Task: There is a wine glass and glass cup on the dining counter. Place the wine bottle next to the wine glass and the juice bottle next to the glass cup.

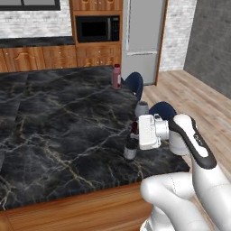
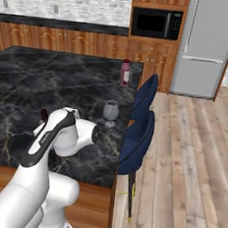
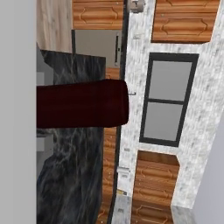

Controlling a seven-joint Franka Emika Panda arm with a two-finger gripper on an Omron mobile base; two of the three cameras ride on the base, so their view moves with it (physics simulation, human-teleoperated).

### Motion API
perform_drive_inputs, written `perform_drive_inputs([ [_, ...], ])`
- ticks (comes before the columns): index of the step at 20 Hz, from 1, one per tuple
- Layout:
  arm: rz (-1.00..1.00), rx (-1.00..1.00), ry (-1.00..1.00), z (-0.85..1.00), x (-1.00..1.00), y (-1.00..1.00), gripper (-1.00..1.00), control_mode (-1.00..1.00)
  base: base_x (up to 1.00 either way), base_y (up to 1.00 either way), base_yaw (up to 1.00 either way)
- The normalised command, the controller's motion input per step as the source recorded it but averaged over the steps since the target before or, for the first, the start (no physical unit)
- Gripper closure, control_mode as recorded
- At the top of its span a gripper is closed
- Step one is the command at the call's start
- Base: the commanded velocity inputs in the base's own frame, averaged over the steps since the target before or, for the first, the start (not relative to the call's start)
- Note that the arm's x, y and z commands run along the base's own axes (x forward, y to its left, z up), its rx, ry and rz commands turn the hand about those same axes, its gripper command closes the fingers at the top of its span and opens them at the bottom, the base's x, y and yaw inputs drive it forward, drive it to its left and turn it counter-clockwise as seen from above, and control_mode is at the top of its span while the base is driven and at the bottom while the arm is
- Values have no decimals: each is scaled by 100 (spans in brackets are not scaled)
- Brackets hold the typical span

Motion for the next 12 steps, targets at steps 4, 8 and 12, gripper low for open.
perform_drive_inputs([
  [4,-2,0,3,0,16,-3,100,-100,3,0,0],
  [8,-3,9,13,3,51,-26,100,-100,0,0,0],
  [12,0,16,4,3,48,-42,100,-100,0,0,0],
])
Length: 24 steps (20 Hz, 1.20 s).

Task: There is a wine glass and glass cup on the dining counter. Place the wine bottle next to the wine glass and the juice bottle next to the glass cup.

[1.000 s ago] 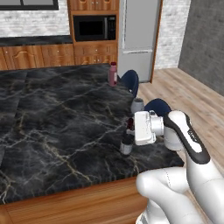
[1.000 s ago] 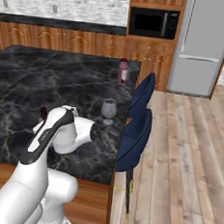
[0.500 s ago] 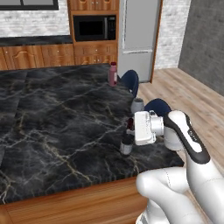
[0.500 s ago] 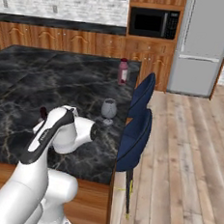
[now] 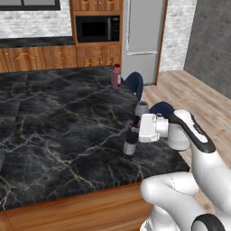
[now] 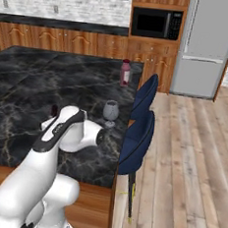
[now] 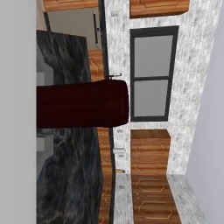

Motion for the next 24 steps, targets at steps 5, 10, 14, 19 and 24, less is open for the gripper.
perform_drive_inputs([
  [5,4,2,0,0,34,-34,100,-100,0,0,0],
  [10,12,0,-6,0,11,-35,100,-100,0,0,0],
  [14,11,0,1,0,16,-40,100,-100,0,0,0],
  [19,9,0,0,3,8,-34,100,-100,0,0,0],
  [24,4,0,0,8,8,-27,100,-100,0,0,0],
])
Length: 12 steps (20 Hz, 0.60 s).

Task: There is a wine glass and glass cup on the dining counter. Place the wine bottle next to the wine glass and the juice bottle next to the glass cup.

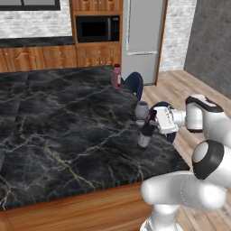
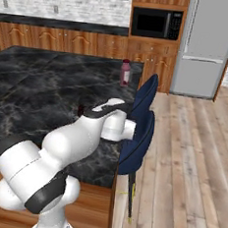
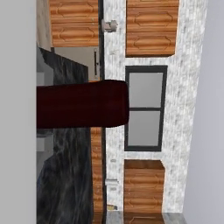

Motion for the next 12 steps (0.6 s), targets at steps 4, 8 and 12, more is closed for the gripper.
perform_drive_inputs([
  [4,0,0,0,8,19,-26,100,-100,0,0,0],
  [8,0,0,0,3,20,-24,100,-100,0,0,0],
  [12,0,0,0,3,22,-23,100,-100,0,0,0],
])
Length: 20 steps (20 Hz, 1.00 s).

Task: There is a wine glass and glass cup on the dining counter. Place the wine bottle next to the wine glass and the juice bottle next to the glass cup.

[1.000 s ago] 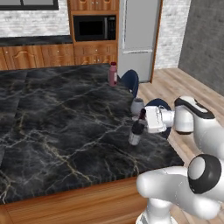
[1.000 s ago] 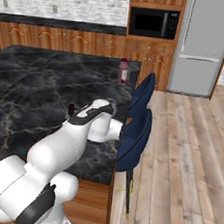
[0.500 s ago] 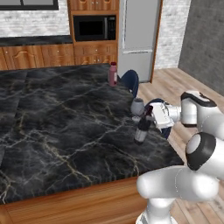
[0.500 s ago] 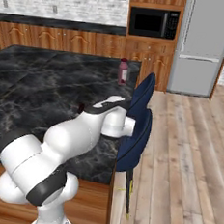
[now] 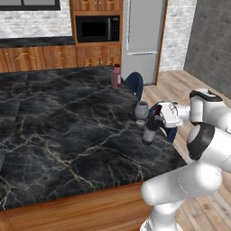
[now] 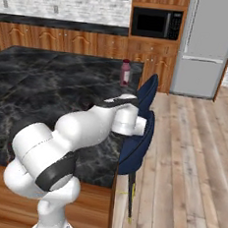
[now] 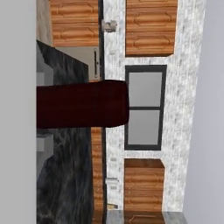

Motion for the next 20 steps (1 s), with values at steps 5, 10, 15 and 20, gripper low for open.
perform_drive_inputs([
  [5,0,-2,0,0,22,-16,100,-100,0,0,0],
  [10,0,-2,0,0,27,-11,100,-100,0,0,0],
  [15,0,-3,0,0,24,-10,100,-100,0,0,0],
  [20,0,-6,0,-4,21,-10,100,-100,0,0,0],
])
